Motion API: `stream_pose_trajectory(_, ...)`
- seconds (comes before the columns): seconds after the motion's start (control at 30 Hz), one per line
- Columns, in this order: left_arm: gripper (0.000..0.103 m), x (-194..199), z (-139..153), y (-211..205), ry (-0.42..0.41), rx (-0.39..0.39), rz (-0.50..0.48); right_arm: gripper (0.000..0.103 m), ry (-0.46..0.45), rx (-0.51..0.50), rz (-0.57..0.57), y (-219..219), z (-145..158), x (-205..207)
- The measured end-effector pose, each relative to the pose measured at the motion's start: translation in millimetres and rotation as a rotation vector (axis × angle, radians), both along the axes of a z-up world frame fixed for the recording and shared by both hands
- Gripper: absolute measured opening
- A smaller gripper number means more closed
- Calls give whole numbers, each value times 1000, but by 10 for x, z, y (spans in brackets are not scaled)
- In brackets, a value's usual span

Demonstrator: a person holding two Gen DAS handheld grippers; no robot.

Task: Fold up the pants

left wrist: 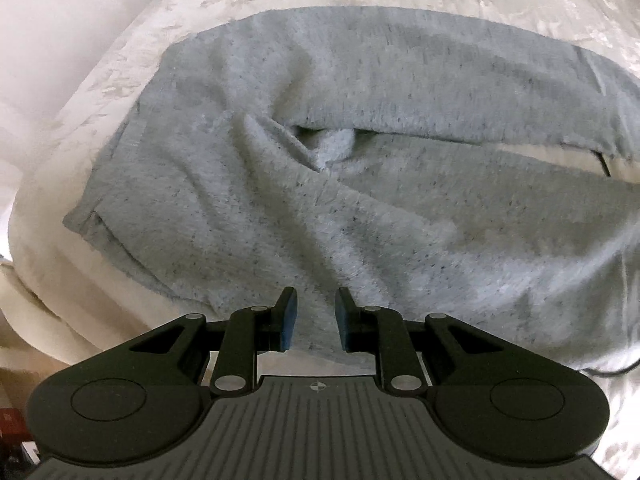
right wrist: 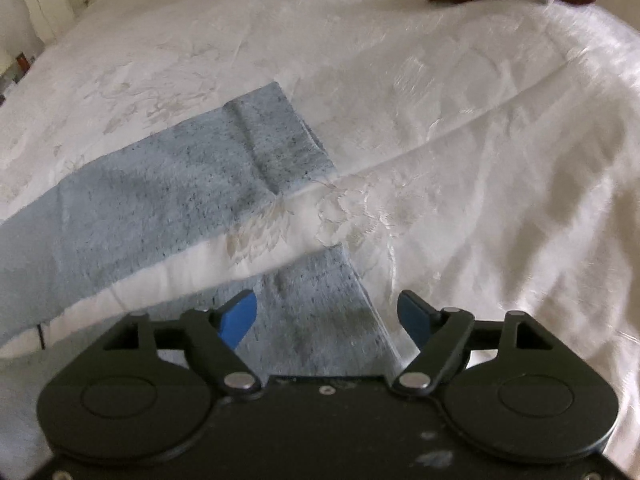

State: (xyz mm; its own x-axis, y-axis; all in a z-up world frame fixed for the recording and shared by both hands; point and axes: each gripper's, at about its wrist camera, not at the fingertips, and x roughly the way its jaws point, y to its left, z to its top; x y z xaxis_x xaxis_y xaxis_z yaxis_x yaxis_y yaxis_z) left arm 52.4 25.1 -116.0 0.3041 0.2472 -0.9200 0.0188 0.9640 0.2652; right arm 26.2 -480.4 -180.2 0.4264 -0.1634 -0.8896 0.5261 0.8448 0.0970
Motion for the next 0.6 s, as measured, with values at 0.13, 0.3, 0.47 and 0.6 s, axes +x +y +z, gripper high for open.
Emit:
stream_pose_trajectory(0.13,20,5,53,-96,-12,12,9,77,14,113,15,-217,-125,63)
stream_pose_trajectory(0.3,20,13,84,-233,-16,20,11,11,15,183,33,-355,-210,115)
stream_pose_trajectory(0.47,20,72,106,-374,-25,24,-10,2,41,95,75,-309,-101,74)
stream_pose_trajectory(0.6,20,139,172,-447,-46,25,-37,2,83,57,49,-309,-140,4)
